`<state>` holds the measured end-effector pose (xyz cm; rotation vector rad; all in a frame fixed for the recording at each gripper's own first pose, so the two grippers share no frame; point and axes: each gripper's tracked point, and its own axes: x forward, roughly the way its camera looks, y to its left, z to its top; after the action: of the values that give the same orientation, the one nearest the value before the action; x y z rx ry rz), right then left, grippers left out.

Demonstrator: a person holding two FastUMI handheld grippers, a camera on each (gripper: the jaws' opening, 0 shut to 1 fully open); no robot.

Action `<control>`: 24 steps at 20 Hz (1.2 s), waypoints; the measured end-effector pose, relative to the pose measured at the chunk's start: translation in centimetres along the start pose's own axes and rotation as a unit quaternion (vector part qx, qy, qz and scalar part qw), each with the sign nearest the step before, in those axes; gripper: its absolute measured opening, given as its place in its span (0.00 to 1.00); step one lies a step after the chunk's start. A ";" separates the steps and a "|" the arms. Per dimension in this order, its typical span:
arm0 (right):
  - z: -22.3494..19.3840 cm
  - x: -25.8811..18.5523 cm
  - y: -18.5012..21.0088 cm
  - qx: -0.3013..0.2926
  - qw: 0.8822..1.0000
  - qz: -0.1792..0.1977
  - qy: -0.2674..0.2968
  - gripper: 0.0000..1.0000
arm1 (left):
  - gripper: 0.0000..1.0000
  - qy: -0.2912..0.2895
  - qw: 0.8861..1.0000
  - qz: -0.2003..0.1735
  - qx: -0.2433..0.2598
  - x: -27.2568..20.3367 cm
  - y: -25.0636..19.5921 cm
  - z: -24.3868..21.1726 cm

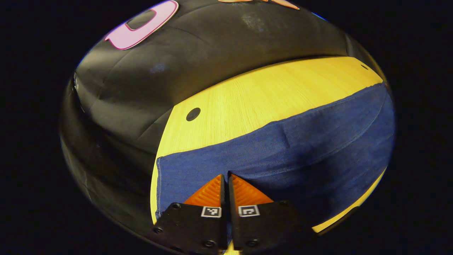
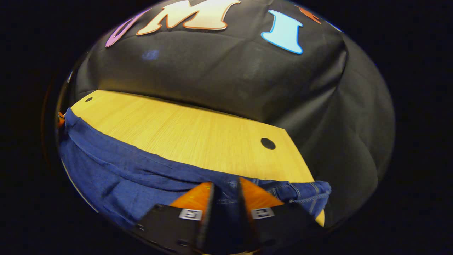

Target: Grasp the waist and the cuffs of the jeans and fold them to make the two legs overlap; first hold the waist and fold one-third of the jeans toward the cuffs, then hold the cuffs and fold the remaining one-third in the same direction to finish folding.

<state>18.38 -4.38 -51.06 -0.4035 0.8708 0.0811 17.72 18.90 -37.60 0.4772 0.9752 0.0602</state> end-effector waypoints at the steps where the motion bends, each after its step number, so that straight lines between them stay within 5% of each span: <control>1: 0.4 -0.3 -0.5 0.015 1.000 -0.001 -0.006 0.58 | 0.24 -0.013 1.000 -0.004 -0.013 -0.3 -0.2 0.5; 3: 1.7 -1.9 -2.3 0.056 0.998 -0.009 -0.019 1.00 | 0.71 -0.050 0.998 -0.004 -0.032 -1.8 -0.1 2.1; 4: 2.1 -2.6 -3.3 0.077 0.997 -0.017 -0.025 1.00 | 0.95 -0.071 0.997 0.002 -0.039 -3.1 0.1 3.1; 12: -4.9 -4.5 -11.7 0.234 0.968 -0.091 0.031 1.00 | 0.95 -0.183 0.977 -0.041 -0.102 -9.8 -2.2 9.0; 19: -11.8 -1.2 -12.7 0.352 0.924 -0.103 0.111 0.95 | 0.95 -0.198 0.967 -0.073 -0.145 -10.8 -3.5 10.8; 21: -12.1 -1.1 -12.7 0.356 0.920 -0.112 0.122 0.99 | 0.95 -0.196 0.968 -0.072 -0.143 -10.8 -3.8 10.8; 23: -12.1 -0.8 -12.1 0.360 0.919 -0.099 0.126 0.91 | 0.95 -0.196 0.967 -0.074 -0.143 -11.3 -4.7 10.5; 24: -11.6 -0.5 -11.8 0.364 0.919 -0.094 0.122 0.76 | 0.96 -0.194 0.968 -0.075 -0.143 -11.1 -4.7 10.8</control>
<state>12.41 -19.61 -53.67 0.2124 1.0343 -0.4734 19.34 7.90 -25.84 0.1386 0.6009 -0.0296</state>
